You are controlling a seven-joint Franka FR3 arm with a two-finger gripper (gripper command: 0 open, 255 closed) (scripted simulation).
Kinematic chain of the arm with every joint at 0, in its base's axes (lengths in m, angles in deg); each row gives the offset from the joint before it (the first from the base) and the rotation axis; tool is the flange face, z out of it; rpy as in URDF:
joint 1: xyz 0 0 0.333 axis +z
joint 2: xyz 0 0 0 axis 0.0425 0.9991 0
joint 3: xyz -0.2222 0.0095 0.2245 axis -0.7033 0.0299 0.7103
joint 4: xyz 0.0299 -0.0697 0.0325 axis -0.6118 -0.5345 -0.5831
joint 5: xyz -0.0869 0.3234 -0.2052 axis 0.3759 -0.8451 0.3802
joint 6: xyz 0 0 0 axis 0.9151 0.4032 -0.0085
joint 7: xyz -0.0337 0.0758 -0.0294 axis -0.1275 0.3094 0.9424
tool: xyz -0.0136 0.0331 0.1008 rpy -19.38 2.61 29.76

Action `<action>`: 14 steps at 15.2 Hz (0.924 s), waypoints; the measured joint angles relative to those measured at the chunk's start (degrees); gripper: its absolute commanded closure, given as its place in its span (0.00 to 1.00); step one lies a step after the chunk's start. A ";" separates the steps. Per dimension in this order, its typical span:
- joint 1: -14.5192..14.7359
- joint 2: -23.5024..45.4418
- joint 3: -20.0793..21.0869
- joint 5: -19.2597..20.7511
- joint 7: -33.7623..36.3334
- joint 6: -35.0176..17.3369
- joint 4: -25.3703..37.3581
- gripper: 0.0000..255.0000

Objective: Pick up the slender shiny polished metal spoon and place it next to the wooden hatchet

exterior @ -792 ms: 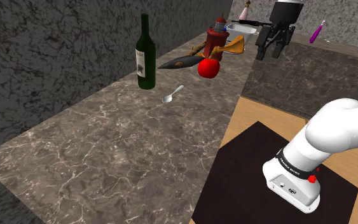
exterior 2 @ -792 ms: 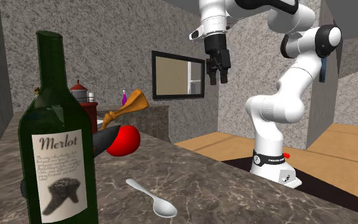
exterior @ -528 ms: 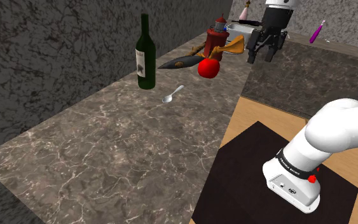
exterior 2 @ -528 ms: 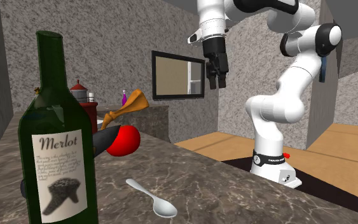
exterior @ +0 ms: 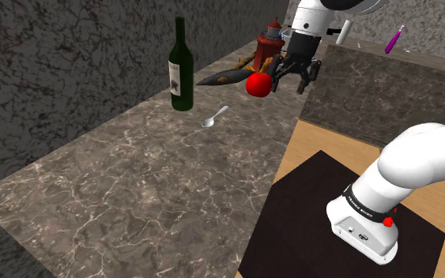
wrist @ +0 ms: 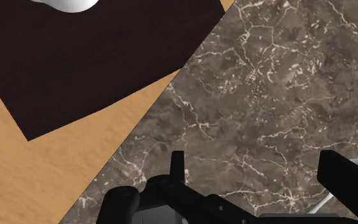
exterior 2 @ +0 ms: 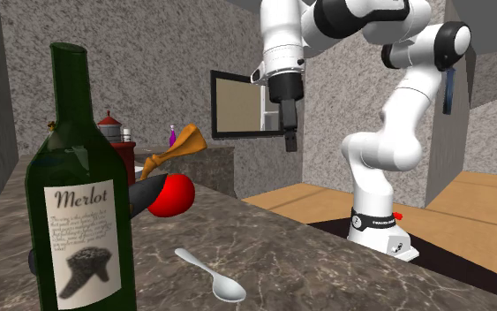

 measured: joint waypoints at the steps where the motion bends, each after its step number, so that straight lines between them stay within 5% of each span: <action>1: -0.23 2.06 1.19 -0.81 2.25 -2.04 0.55 0.00; 7: -2.11 12.52 6.57 -3.57 14.54 -13.15 2.61 0.00; 14: -4.52 27.17 10.99 -2.22 29.13 -25.52 8.15 0.00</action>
